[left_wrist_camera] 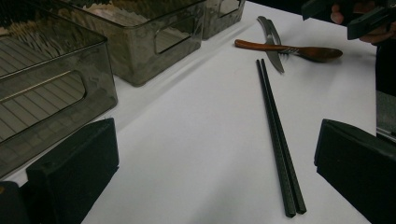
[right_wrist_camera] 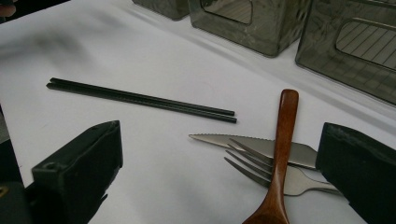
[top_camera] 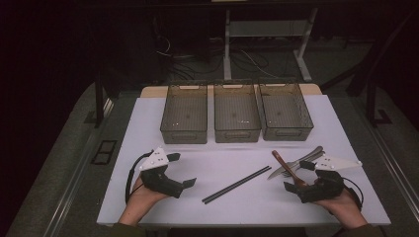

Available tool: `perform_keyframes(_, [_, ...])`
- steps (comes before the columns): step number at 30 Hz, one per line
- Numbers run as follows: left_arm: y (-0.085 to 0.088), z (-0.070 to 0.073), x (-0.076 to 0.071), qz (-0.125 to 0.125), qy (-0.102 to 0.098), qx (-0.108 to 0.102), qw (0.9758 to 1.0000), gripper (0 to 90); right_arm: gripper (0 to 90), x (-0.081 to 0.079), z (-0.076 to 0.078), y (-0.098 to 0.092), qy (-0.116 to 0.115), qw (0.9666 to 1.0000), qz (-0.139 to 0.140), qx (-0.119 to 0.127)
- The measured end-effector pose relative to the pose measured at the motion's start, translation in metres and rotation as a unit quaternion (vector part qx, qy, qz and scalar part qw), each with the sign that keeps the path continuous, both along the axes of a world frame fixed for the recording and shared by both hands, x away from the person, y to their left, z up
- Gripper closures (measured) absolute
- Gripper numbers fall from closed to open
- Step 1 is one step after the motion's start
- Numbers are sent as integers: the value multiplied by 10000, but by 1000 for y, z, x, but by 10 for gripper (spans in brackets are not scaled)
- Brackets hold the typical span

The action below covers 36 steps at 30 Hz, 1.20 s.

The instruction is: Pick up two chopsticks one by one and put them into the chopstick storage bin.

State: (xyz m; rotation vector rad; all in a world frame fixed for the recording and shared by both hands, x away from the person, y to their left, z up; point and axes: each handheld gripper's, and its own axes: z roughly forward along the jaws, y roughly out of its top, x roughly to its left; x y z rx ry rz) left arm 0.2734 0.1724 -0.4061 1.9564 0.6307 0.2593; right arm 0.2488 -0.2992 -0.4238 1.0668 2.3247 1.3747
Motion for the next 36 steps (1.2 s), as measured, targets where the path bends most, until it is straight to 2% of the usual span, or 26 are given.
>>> perform_keyframes(13, [-6, 0, 3, -72, 45, 53, 9999, 0, 9, 0, 0, 0, 12, 10000, 33, 62])
perform_keyframes(36, [-20, 6, 12, -234, -43, 96, 9997, 0, 9, 4, 3, 3, -117, 9999, 101, 75])
